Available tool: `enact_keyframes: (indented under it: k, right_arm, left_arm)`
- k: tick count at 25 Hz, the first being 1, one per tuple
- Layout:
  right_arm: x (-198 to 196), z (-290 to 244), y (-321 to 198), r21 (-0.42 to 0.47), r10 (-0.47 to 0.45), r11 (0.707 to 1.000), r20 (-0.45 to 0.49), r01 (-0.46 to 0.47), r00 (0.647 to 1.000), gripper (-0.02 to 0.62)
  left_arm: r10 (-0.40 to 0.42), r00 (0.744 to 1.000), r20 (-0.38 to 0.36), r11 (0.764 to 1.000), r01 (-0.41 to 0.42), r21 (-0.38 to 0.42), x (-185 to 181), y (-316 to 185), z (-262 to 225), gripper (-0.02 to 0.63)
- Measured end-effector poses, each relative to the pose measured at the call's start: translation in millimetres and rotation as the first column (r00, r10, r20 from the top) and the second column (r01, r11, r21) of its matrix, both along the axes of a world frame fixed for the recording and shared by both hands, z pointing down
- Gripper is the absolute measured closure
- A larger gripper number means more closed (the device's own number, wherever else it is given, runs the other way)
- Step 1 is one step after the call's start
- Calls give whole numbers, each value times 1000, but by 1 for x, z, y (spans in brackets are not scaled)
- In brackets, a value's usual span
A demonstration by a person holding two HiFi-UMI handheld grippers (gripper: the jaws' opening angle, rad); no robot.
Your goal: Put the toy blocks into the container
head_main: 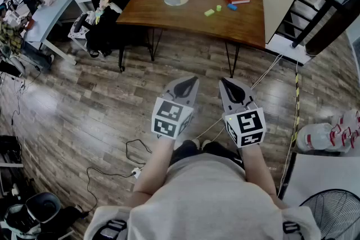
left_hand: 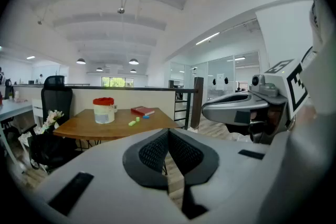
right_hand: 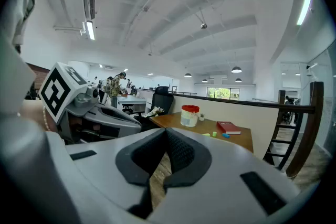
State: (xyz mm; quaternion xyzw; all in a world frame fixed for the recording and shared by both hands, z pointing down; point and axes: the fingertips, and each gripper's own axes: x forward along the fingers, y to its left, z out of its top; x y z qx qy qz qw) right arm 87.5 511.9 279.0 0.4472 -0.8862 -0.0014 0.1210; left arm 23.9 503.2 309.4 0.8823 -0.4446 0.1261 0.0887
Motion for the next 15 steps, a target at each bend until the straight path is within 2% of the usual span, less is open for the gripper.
enact_keyframes:
  k: [5, 12, 15]
  right_arm:
    - [-8, 11, 3, -41, -43, 998, 5, 43, 999, 584]
    - [-17, 16, 4, -50, -67, 997, -9, 66, 998, 584]
    - [-22, 17, 1, -48, -74, 996, 10, 75, 997, 584]
  left_arm:
    - [-19, 1000, -5, 1000, 19, -19, -7, 1, 8, 597]
    - [-15, 1000, -2, 999, 15, -32, -11, 0, 13, 597]
    - [0, 999, -32, 1000, 0, -21, -13, -3, 10, 595]
